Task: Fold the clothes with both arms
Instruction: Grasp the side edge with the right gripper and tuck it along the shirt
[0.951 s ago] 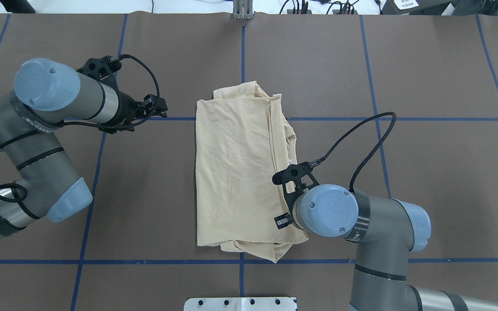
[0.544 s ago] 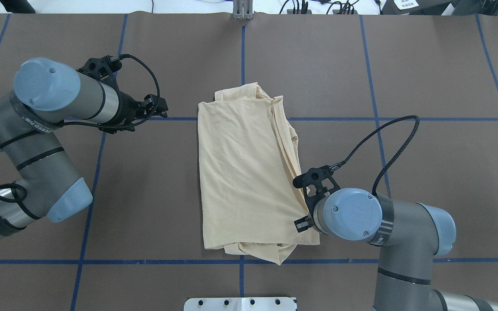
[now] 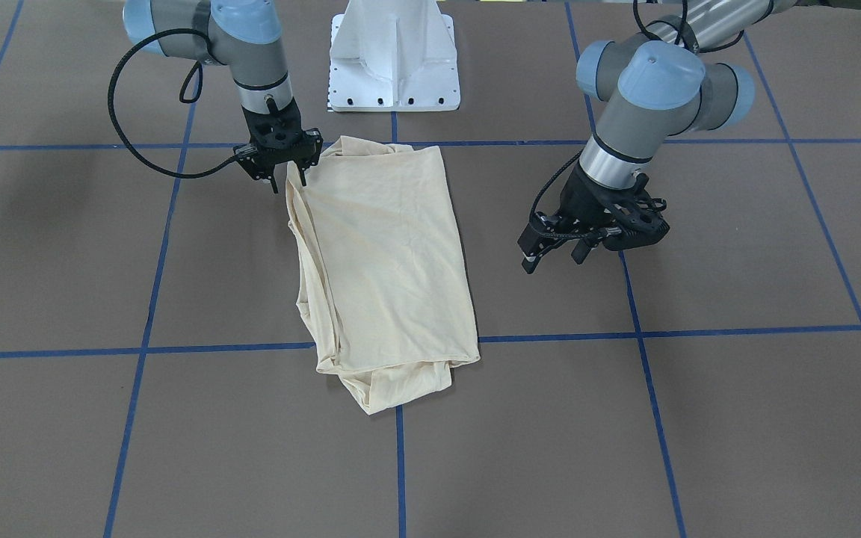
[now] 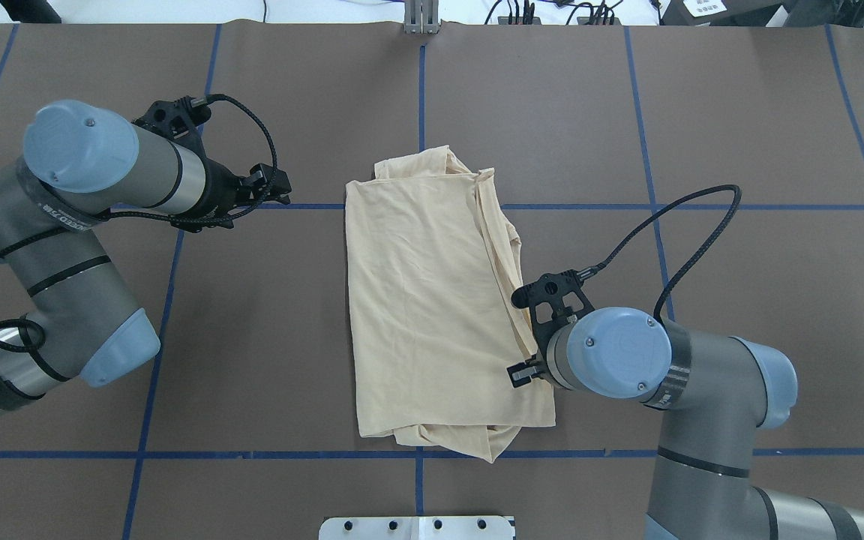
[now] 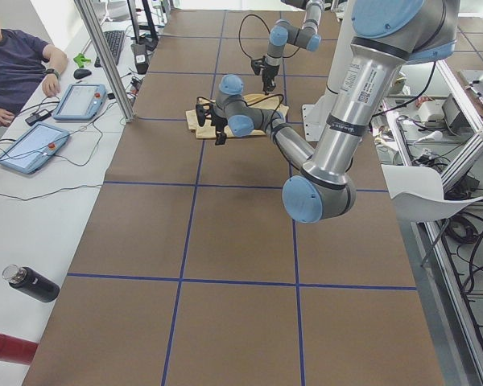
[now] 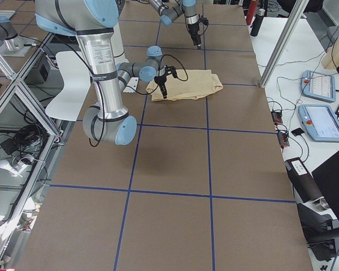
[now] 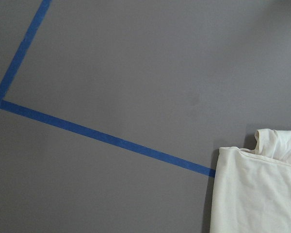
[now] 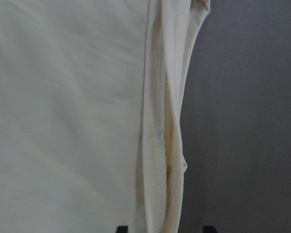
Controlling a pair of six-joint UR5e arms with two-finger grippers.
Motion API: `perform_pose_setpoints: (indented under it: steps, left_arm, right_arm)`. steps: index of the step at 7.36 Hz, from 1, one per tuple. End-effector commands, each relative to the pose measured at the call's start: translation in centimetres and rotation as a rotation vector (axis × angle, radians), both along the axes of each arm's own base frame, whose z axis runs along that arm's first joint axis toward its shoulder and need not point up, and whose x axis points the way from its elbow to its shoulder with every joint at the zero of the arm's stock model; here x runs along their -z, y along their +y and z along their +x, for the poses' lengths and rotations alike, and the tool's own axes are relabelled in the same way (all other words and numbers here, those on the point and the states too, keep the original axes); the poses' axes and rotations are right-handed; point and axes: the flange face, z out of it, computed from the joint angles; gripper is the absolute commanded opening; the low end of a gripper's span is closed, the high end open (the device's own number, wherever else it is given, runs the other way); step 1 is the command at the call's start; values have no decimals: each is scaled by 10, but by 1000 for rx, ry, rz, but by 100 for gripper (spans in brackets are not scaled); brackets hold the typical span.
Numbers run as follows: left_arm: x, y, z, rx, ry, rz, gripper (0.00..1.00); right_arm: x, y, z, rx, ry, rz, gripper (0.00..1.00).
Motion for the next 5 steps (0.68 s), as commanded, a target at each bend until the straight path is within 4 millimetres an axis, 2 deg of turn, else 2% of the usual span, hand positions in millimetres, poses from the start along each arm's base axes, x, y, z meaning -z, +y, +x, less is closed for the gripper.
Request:
perform_pose_setpoints:
  steps: [1, 2, 3, 4, 5]
  left_arm:
    - [-1, 0, 0, 1, -3, -2, 100]
    - [0, 0, 0, -1, -2, 1, 100]
    - [0, 0, 0, -1, -2, 1, 100]
    - [-4, -1, 1, -4, -8, 0, 100]
    - [-5, -1, 1, -3, -9, -1, 100]
  right_arm:
    - [22, -45, 5, -79, -20, 25, 100]
    - [28, -67, -13, -86, 9, 58, 100]
    - [24, -90, -33, -79, 48, 70, 100]
    - [12, -117, -30, -85, 77, 88, 100]
    - [6, -145, -40, -112, 45, 111, 100]
